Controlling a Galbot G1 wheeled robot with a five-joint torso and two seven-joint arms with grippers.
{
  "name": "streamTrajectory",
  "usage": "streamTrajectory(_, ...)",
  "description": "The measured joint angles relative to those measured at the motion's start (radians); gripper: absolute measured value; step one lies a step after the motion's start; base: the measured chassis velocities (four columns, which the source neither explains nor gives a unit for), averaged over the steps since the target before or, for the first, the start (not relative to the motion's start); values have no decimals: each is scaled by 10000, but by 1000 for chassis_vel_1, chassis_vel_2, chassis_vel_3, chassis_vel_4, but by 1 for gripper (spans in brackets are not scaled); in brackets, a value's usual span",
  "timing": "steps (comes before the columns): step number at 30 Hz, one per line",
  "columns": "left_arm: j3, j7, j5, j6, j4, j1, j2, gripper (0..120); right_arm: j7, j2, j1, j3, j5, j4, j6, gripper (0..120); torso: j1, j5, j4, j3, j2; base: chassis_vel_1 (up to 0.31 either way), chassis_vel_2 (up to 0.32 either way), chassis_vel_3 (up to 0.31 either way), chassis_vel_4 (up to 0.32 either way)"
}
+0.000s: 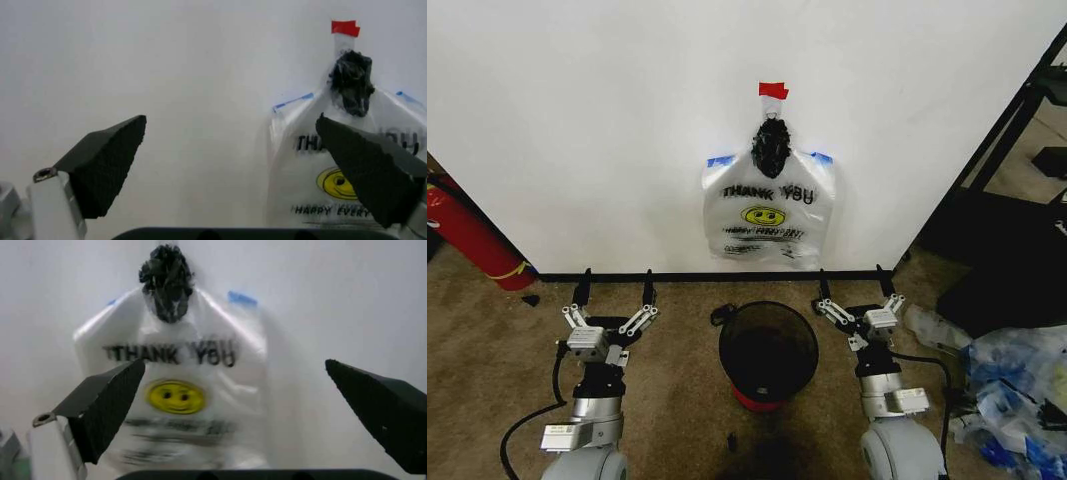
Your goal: Pick up the garbage bag from the wall and place it over the trash bin.
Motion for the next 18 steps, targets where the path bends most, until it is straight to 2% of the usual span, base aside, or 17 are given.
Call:
streamTrajectory(1, 0, 0, 0, 0, 0, 0, 0, 100, 0, 0, 0, 0, 0, 0, 0, 100, 0, 0, 0, 0, 0, 0, 0, 0, 0)
streamTrajectory(2, 112, 19, 21, 59, 95, -126, 100, 100, 14, -252, 196, -153, 891, 145, -232, 100, 0, -3, -3, 0, 0, 0, 0, 0, 0)
streamTrajectory(3, 159, 42, 52, 97, 153, -187, 144, 100, -12, -416, 394, -261, 1496, 202, -336, 100, 0, -7, -17, -1, 0, 0, 0, 0, 0)
streamTrajectory(4, 174, 52, 72, 112, 191, -198, 155, 100, -96, -563, 635, -412, 2028, 213, -428, 100, 0, -4, -8, 0, 0, 0, 0, 0, 0)
streamTrajectory(7, 177, 62, 132, 119, 305, -214, 159, 100, -241, -903, 1698, -801, 3014, -39, -666, 100, 0, -5, -4, 0, 0, 0, 0, 0, 0)
streamTrajectory(11, 145, 62, 151, 119, 360, -235, 147, 100, -270, -1063, 2528, -1031, 3146, -545, -715, 100, 0, -3, -2, 0, 0, 0, 0, 0, 0)
streamTrajectory(13, 94, 60, 157, 116, 437, -250, 135, 100, -297, -1173, 3532, -1456, 3261, -1317, -623, 100, 1, -1, -4, 2, 0, 0, 0, 0, 0)
streamTrajectory(18, 3, 53, 158, 107, 583, -294, 144, 100, -271, -951, 4827, -2137, 3338, -2639, -343, 100, 1, -1, -4, 2, -1, 0, 0, 0, 0)
